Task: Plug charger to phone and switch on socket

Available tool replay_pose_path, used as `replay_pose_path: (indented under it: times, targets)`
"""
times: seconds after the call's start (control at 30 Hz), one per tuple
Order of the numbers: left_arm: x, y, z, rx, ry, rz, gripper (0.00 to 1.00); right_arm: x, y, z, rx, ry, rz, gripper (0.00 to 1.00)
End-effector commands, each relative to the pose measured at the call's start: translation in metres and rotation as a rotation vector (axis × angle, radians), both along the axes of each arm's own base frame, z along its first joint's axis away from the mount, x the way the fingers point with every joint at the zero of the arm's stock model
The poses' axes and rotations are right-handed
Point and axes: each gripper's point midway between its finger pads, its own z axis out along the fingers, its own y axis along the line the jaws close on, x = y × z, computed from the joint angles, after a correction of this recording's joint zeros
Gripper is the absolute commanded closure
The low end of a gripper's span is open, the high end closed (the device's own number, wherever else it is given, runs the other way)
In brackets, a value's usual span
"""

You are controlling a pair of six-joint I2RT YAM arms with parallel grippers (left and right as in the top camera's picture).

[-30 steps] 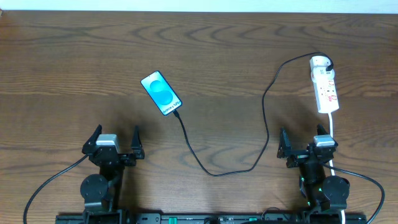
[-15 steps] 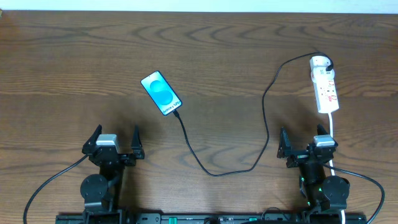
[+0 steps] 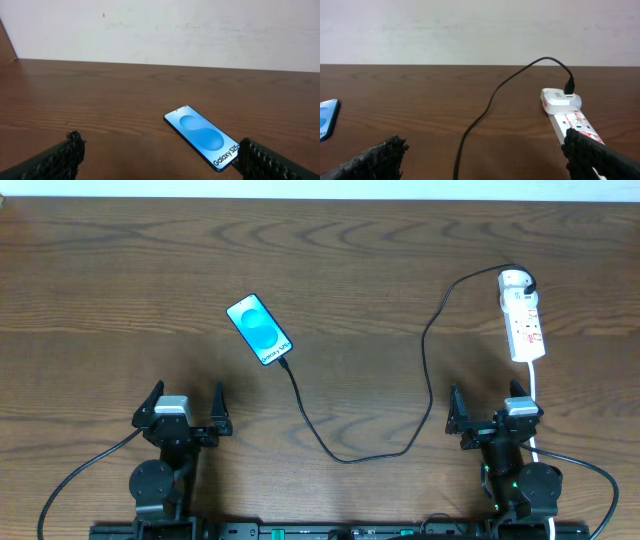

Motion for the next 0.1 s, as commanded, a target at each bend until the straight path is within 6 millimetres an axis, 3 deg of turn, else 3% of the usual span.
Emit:
replay_pose_path:
  times: [0.0, 0.07]
  targets:
    - [-0.0006, -0.001, -0.0159, 0.006, 0.047, -0.005, 0.01, -0.0003, 0.0, -0.0005, -0.018, -0.003, 0.0, 0.01]
    - [-0.0006, -0.001, -0.0159, 0.006, 0.047, -0.005, 0.01, -0.0003, 0.0, -0.0005, -0.018, -0.003, 0.0, 0.01]
